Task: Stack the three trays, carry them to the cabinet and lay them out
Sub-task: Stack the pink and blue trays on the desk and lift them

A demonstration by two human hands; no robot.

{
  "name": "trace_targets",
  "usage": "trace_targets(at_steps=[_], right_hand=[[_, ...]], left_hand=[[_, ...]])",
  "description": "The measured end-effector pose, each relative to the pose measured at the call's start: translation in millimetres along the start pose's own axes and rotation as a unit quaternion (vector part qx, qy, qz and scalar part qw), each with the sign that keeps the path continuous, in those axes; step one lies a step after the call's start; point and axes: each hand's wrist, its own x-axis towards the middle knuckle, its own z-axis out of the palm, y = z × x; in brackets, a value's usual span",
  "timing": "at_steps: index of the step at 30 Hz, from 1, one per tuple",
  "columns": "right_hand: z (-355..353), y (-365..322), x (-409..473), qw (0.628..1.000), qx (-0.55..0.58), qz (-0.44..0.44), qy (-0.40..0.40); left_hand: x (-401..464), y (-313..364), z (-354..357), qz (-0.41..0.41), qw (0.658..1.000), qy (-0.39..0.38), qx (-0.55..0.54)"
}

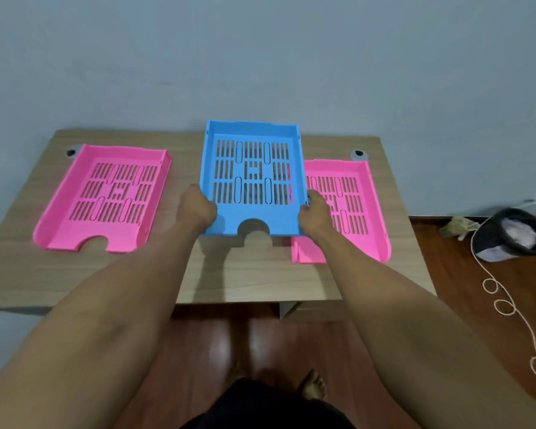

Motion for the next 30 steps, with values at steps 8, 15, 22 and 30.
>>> trace_targets(at_steps=[8, 15, 22, 30], right_hand=[[-101, 48, 12, 1.000, -0.020, 0.011, 0.019], [-157, 91, 13, 0.998, -0.042, 0.026, 0.047], [-175, 124, 16, 0.998, -0.016, 0.052, 0.027], [-176, 134, 16, 0.998, 0.040, 0.054, 0.014]], left_hand=[[-44, 71, 76, 0.017, 1.000, -0.020, 0.007], [-69, 101, 135, 0.017, 0.998, -0.053, 0.011], [-84, 106, 171, 0.006, 0.998, -0.064, 0.009], [-89, 100, 182, -0.005, 0.997, -0.077, -0.022]])
